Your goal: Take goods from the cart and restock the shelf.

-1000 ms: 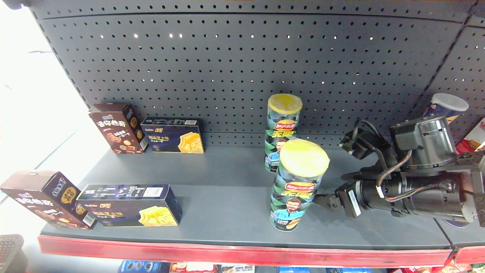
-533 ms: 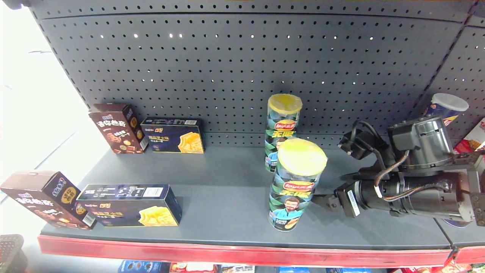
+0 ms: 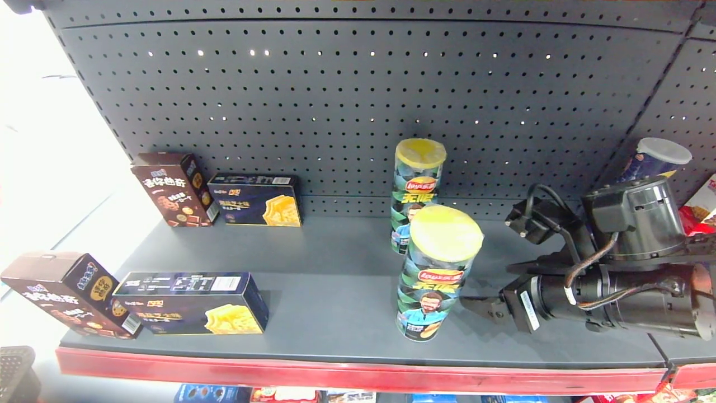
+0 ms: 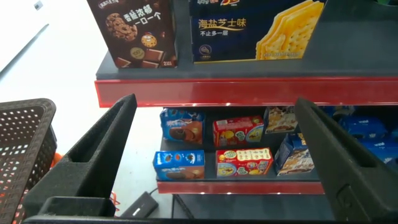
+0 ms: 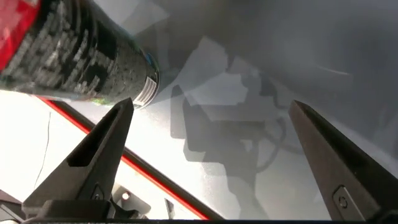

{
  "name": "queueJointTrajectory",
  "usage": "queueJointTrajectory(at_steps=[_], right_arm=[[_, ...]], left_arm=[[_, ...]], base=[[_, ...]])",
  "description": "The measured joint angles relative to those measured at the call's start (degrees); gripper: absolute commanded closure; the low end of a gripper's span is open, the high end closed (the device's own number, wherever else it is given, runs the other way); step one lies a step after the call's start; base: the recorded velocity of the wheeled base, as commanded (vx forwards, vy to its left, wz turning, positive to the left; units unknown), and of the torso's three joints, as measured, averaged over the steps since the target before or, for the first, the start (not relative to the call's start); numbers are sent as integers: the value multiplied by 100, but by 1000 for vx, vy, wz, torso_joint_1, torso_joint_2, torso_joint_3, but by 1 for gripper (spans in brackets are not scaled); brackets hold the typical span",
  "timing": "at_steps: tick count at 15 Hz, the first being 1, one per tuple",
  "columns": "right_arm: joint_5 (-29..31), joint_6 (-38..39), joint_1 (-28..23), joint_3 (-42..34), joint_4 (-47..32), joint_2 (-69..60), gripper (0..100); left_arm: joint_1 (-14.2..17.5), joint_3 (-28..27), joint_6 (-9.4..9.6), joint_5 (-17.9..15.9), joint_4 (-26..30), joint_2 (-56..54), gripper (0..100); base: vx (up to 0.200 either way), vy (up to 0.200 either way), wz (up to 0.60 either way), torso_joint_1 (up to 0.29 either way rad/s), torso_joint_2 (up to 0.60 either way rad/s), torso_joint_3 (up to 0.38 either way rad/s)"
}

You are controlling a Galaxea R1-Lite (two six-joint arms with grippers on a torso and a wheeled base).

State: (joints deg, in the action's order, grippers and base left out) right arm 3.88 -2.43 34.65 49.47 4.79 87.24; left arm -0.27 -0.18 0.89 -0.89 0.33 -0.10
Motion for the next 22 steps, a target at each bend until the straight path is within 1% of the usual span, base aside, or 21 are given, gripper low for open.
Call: queueJointTrajectory(at_steps=[13,22], right_arm=[[0,0,88,268,2,245,0],[11,2,41,267,10,207,0]], left_arm=[[2,0,0,0,0,2,0],[9,0,-2,0,0,2,0]], base=[[0,0,0,0,0,0],[0,0,0,0,0,0]])
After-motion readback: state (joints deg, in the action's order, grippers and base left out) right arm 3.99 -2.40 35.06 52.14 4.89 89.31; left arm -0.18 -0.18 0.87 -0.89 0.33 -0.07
